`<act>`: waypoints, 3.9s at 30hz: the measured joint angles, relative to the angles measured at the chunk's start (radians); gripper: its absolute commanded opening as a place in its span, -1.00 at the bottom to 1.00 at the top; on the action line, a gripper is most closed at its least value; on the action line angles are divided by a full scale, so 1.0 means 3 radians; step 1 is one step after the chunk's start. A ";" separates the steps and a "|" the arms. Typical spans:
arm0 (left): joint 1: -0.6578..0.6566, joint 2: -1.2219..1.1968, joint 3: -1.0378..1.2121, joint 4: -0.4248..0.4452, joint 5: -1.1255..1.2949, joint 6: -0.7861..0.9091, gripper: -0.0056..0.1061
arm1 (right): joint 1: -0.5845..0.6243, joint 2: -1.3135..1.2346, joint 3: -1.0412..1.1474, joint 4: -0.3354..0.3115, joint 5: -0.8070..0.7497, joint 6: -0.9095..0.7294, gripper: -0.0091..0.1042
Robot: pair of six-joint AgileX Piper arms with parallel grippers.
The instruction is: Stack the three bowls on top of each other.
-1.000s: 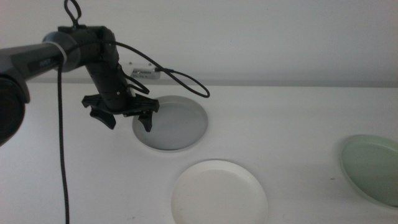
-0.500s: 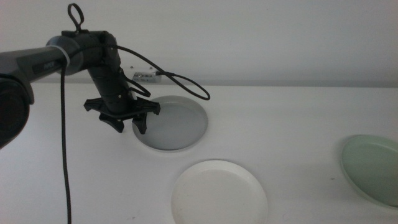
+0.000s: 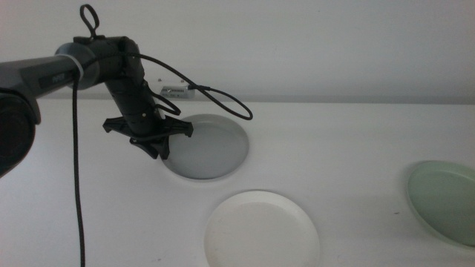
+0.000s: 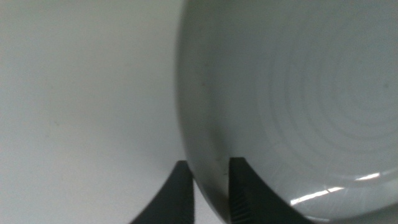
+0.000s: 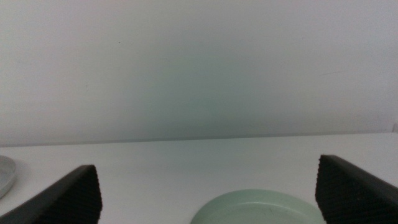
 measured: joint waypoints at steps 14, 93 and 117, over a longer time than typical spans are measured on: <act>-0.0066 -0.0210 -0.0002 0.0274 0.0011 -0.0003 -0.91 | 0.0000 0.0000 0.0000 0.0000 0.0000 0.0000 0.78; -0.1189 -0.3263 0.1719 0.0028 -0.0069 -0.0233 0.78 | 0.0000 0.0000 0.0000 0.0000 0.0000 0.0000 0.78; -0.1189 -0.4966 0.2159 -0.0637 0.0266 0.0282 0.78 | 0.0000 0.0000 0.0000 0.0000 0.0000 0.0021 0.78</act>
